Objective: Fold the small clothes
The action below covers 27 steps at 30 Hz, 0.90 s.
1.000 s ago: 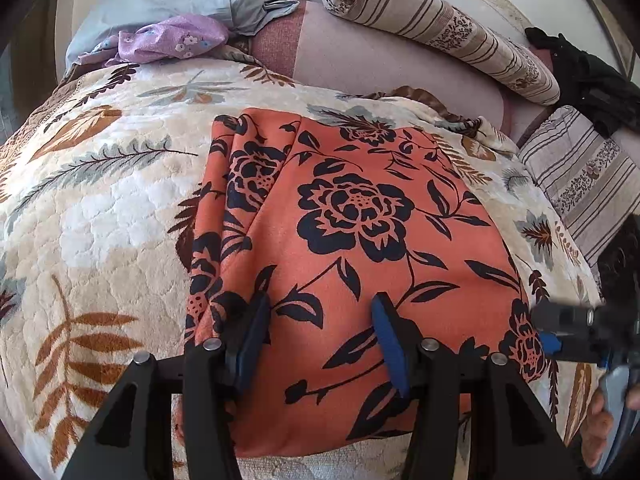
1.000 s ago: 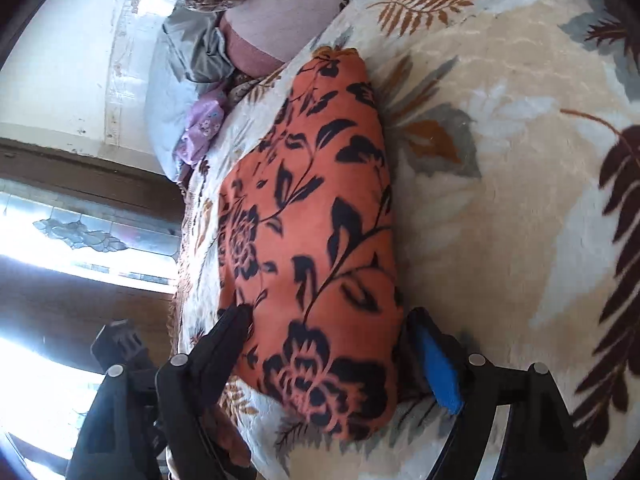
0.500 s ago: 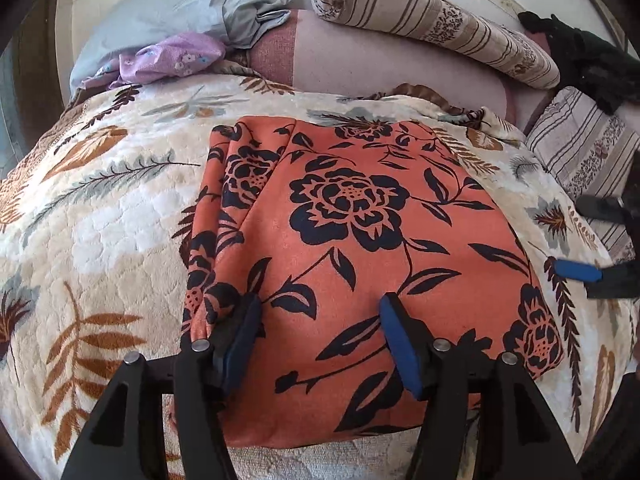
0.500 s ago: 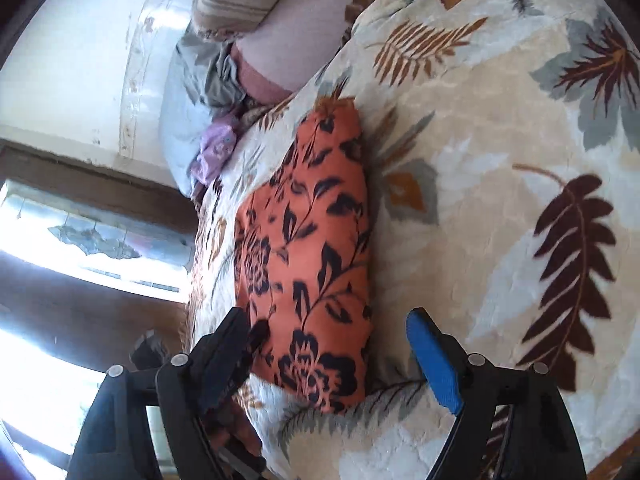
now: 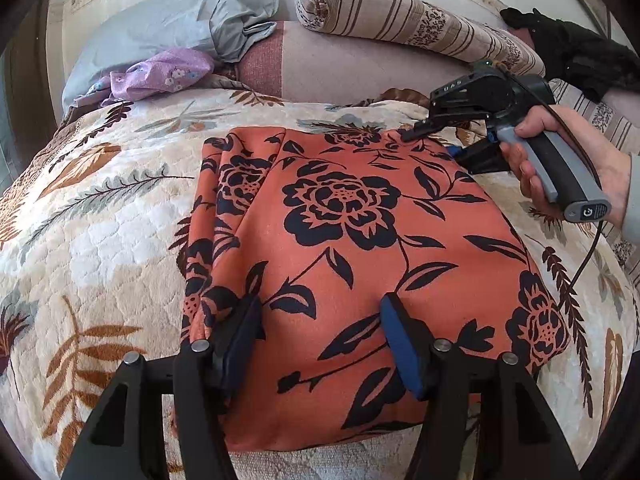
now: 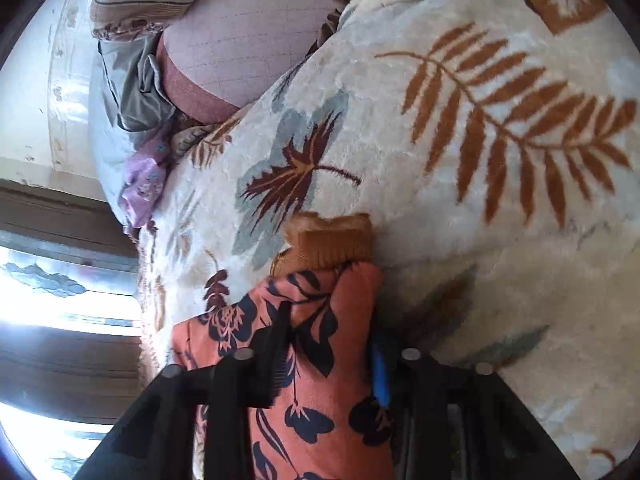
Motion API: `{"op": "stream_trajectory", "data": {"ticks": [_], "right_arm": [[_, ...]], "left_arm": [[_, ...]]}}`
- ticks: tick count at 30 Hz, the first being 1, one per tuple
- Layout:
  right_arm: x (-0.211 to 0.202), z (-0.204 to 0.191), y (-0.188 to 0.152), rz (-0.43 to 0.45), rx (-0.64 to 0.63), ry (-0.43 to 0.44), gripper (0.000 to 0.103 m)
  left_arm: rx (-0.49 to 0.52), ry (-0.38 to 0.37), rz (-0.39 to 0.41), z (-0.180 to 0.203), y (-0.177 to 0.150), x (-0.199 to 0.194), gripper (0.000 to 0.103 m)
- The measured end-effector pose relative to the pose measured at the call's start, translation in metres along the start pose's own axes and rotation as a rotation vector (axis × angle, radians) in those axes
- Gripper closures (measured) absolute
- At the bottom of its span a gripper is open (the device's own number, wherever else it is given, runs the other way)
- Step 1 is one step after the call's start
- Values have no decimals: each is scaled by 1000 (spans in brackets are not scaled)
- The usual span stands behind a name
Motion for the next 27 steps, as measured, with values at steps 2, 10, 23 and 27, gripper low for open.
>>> {"op": "stream_trajectory", "data": {"ticks": [2,10,23,27], "right_arm": [[-6,5,7,49,42,0,71],[-18,11,-4,70,40,76,6],[-107,-68,-134,124,-368,55,12],[-91,-63,-203,-7,-395,111,12]], "left_arm": [[4,1,-2,1,1,0,40],[3,6,-1,2,3,2,40],[-189,-123,67,-27,12,-33,39],[-444,-233,47,-66,0,-56,38]]}}
Point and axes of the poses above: each gripper's, at about its wrist camera, not at the fingertips, and x roughly the way its jaws point, z to its right, y to its top, the point moved 2 cm from there along x, roughly the way its jaws point, and after that the axes turned 3 degrees about x, right-handed, at the moved point
